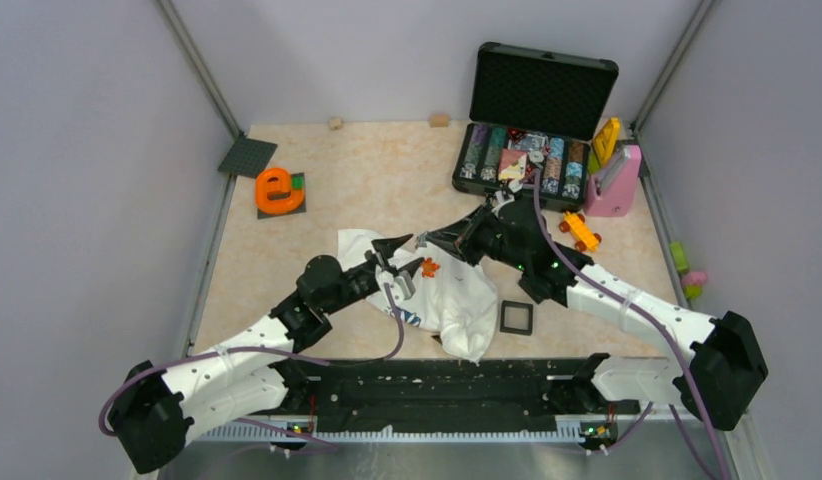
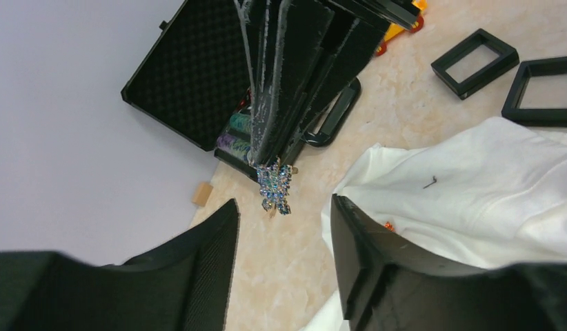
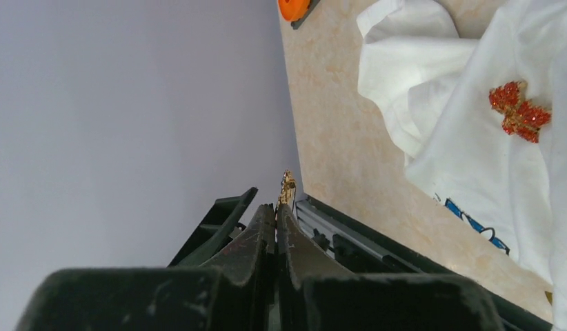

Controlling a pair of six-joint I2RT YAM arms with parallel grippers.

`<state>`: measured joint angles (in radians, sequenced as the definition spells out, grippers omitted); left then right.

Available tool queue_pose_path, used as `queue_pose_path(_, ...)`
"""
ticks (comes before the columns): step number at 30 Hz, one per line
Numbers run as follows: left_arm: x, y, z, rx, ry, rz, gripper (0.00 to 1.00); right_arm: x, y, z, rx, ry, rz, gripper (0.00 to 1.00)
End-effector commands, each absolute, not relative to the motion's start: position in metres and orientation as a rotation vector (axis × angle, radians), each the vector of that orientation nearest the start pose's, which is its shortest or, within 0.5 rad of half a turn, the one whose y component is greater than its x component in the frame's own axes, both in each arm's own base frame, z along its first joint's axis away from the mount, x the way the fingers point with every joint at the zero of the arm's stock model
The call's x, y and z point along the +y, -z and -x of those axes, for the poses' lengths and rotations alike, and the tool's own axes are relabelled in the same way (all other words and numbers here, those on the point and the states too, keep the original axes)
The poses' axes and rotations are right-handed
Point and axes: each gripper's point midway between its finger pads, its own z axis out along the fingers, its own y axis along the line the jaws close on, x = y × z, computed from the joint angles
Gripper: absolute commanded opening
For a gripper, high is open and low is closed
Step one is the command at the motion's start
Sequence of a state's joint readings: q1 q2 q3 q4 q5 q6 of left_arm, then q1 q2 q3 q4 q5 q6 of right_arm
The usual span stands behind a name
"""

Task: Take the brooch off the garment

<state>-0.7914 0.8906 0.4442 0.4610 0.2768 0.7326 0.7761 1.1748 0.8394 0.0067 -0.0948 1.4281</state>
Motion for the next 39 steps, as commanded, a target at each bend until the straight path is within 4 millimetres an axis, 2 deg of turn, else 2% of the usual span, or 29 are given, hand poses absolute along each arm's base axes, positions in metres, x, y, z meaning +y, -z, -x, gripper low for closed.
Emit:
queue_pose_path(1, -0.270, -0.251, -0.221, 0.946, 0.358, -1.172, 0.66, 0.321, -0.267, -0.248, 2.041, -1.441, -0.441, 0.00)
queue_pose_path(2, -0.270, -0.251, -0.220, 0.967, 0.389, -1.151, 0.73, 0.321, -0.271, -0.247, 2.012, -1.429, -0.351, 0.00)
queue_pose_path(4, -0.269, -0.257, -0.220, 1.044, 0.470, -1.052, 0.80, 0.320, -0.272, -0.244, 1.975, -1.393, -0.184, 0.00)
queue_pose_path(6, -0.266, -0.262, -0.220, 1.116, 0.547, -0.958, 0.93, 0.320, -0.274, -0.238, 1.924, -1.378, 0.003, 0.00)
queue_pose_path(10, -0.265, -0.258, -0.204, 1.098, 0.628, -0.949, 0.95, 0.320, -0.279, -0.216, 1.835, -1.471, 0.293, 0.00)
queue_pose_path(15, -0.261, -0.250, -0.195, 1.047, 0.614, -0.983, 0.96, 0.324, -0.280, -0.198, 1.787, -1.612, 0.447, 0.00)
queue_pose_path(18, -0.263, -0.250, -0.189, 1.019, 0.620, -1.020, 0.94, 0.325, -0.280, -0.191, 1.771, -1.663, 0.472, 0.00)
queue_pose_path(30, -0.269, -0.260, -0.188, 0.974, 0.630, -1.042, 0.88, 0.328, -0.276, -0.188, 1.789, -1.678, 0.482, 0.00)
queue_pose_path(39, -0.270, -0.275, -0.185, 0.916, 0.645, -1.016, 0.84, 0.332, -0.275, -0.186, 1.795, -1.686, 0.490, 0.00)
